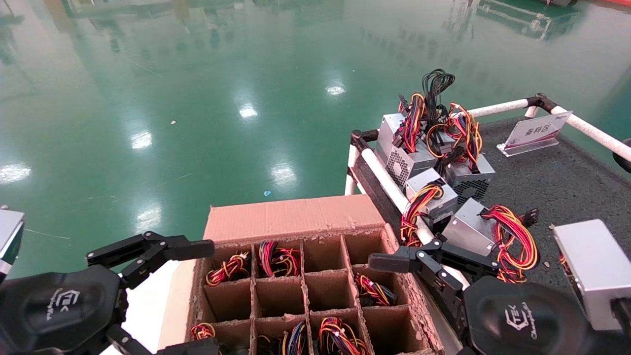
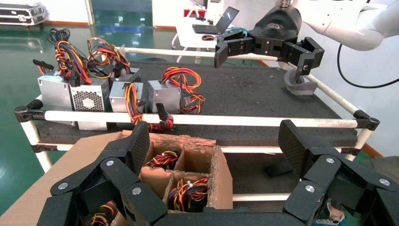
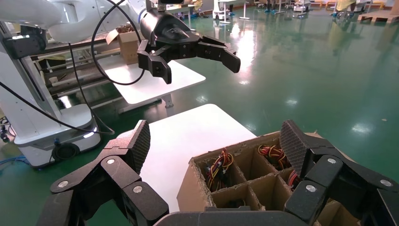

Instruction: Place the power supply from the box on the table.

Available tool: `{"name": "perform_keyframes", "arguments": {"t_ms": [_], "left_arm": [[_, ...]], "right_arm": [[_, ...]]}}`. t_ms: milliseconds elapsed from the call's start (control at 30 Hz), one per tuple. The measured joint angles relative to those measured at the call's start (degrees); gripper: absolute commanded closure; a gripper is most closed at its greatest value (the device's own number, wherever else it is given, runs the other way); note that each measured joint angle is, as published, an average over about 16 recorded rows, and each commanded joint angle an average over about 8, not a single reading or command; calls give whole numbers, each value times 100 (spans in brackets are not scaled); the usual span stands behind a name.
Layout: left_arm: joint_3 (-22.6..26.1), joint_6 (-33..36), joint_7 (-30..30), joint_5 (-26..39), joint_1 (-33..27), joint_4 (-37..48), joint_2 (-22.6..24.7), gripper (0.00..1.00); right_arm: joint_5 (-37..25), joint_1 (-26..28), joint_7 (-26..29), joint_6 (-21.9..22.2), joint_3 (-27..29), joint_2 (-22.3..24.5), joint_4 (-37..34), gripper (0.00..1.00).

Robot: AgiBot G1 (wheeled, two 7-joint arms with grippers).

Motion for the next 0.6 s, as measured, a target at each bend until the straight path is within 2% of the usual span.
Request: {"name": "perform_keyframes", "arguments": {"t_ms": [600], "left_arm": [[0,0,0,0,0,0,0,0]], "right_arm": [[-8,10,-2,9,-6,-6,-14,0]]}}
